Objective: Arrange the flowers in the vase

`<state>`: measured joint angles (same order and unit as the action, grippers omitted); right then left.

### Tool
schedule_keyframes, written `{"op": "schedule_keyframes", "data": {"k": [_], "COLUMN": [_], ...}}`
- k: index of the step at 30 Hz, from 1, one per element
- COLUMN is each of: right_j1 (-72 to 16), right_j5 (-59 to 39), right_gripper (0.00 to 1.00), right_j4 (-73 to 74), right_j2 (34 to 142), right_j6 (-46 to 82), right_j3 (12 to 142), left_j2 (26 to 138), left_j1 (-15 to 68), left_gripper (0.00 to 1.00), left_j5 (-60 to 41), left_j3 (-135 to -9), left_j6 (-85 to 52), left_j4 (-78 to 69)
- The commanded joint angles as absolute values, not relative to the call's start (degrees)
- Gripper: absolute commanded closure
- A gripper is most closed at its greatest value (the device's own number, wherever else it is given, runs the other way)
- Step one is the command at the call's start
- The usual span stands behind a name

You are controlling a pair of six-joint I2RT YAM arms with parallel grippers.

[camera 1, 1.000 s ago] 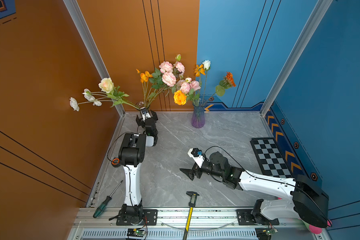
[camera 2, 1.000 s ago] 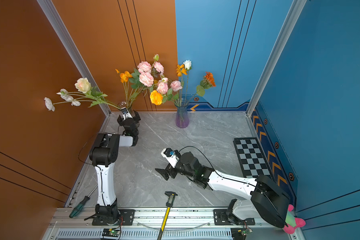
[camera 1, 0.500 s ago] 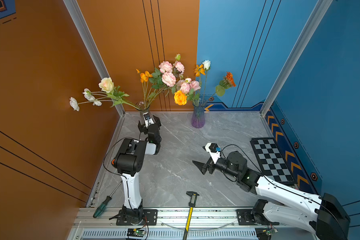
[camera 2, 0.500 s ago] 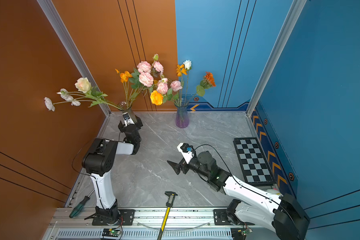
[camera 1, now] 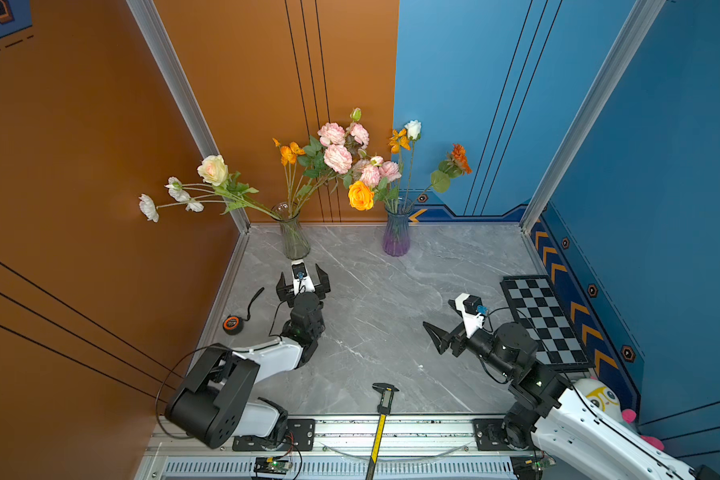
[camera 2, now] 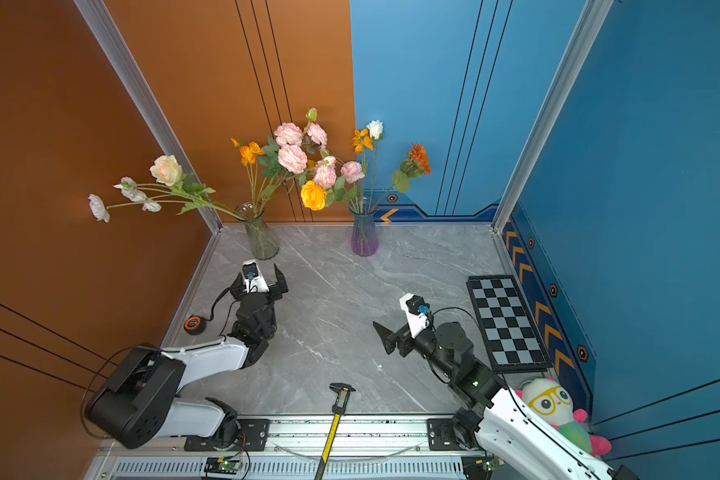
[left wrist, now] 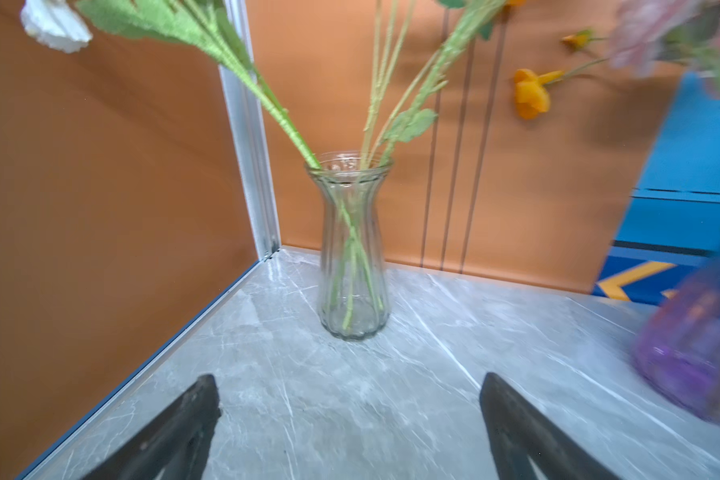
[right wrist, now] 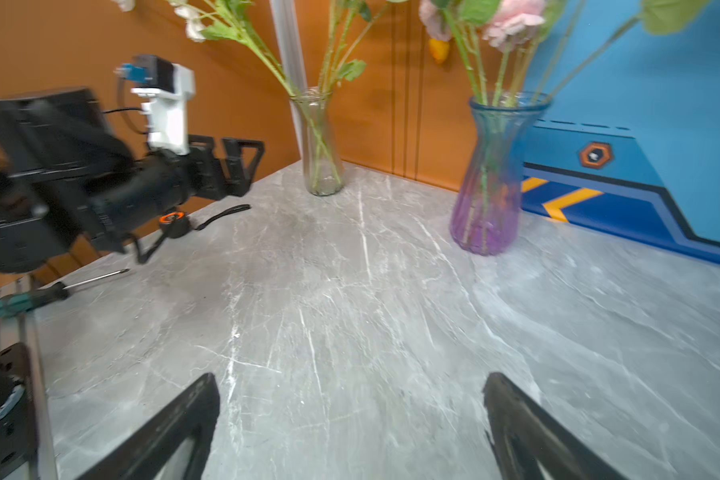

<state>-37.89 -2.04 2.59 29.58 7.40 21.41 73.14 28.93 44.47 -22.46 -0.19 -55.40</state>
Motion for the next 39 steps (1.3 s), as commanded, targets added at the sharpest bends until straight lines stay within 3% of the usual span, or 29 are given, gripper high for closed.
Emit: {"op": "schedule_keyframes", "data": {"k": [1, 5, 11, 17, 20, 24, 28, 33, 36, 39], "right_j1": [-36.3, -33.2, -22.0, -5.1, 1.6, 2.7, 2.8, 1.3, 0.9, 0.1], "right_j5": [8.6, 14.8, 14.9, 4.3, -1.3, 0.0, 2.7, 4.8, 3.7, 3.5], "right_gripper": [0.00, 0.00, 0.00, 0.00, 0.00, 0.00, 0.00, 0.00, 0.00, 0.00], "right_j4": [-13.4, -17.8, -12.0, -1.3, 3.9, 9.5, 19.4, 31.2, 40.5, 51.2], "right_j2": [22.1, 13.1, 19.1, 32.4, 39.1, 45.4, 49.8, 56.0, 62.8, 70.7], "right_j6": [15.7, 18.4, 15.2, 16.1, 17.2, 12.6, 11.5, 6.1, 3.8, 1.4], "right_j3": [19.9, 17.9, 19.7, 20.7, 21.0, 18.0, 11.9, 11.0, 11.2, 11.6], "left_j2": [62.8, 51.4, 48.6, 60.1, 67.5, 71.3, 76.3, 93.8, 87.9, 90.4], "left_j1": [35.0, 35.1, 23.8, 12.6, 11.6, 9.1, 4.0, 2.8, 3.1, 3.4], "left_gripper": [0.02, 0.02, 0.02, 0.02, 0.02, 0.02, 0.02, 0.02, 0.02, 0.02], "left_j5": [47.2, 48.2, 45.1, 33.4, 29.2, 23.8, 14.9, 6.0, 5.8, 5.2], "left_j3": [-21.0, -21.8, -18.3, -14.5, -17.2, -16.9, -12.4, -10.6, -12.6, -14.2], "left_j6": [3.0, 5.5, 4.5, -0.5, 1.7, 3.3, 1.0, 2.8, 2.9, 3.9], "left_j4": [-36.6, -18.4, -19.3, -30.0, -32.2, -39.8, -57.0, -80.4, -67.1, -68.4]}}
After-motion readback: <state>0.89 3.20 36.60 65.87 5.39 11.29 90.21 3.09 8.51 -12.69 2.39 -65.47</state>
